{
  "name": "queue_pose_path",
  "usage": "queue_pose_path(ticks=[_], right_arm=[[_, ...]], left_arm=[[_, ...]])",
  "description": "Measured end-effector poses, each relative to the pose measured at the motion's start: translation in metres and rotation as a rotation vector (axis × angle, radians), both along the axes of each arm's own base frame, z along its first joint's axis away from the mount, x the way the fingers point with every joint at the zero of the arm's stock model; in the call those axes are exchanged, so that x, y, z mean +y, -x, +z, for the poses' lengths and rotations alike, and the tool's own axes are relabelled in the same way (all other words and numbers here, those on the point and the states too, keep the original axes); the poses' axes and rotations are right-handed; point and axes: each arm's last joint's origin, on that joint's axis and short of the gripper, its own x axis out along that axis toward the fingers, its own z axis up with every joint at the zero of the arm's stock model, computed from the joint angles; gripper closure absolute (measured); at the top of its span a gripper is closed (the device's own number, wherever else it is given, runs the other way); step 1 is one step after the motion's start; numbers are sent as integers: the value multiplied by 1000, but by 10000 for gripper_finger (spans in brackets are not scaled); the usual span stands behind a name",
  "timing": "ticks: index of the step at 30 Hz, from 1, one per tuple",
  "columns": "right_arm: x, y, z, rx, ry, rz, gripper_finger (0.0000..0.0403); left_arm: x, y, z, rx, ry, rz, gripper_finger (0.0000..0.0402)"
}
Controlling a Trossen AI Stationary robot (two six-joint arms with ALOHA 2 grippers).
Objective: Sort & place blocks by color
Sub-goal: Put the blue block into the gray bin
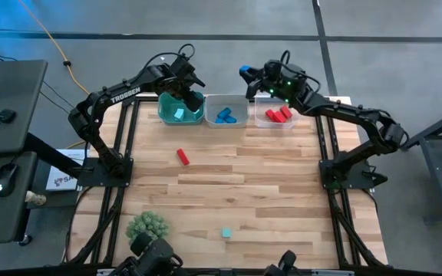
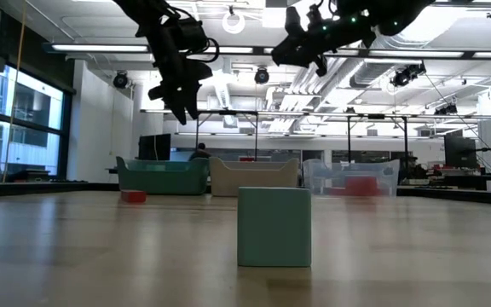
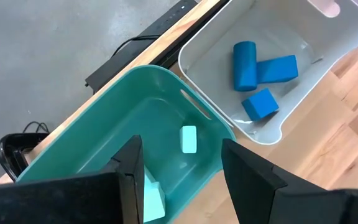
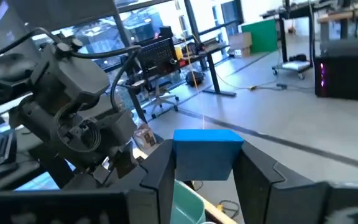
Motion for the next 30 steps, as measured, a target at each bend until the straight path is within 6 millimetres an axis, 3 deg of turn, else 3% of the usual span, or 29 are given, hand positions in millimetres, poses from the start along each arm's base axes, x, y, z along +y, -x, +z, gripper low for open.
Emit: queue_pose_path(ticks=[8,15,30], right_arm=[[0,0,1,65,110,45,295],[-3,-4,-12,130,54,62,295],[-36,-59,-51,546,-210,116,295]], left_arm=[[0,0,0,-6,4,13,266],[0,0,0,-31,25,72,266],[-2,-2,0,-36,29,77,266]])
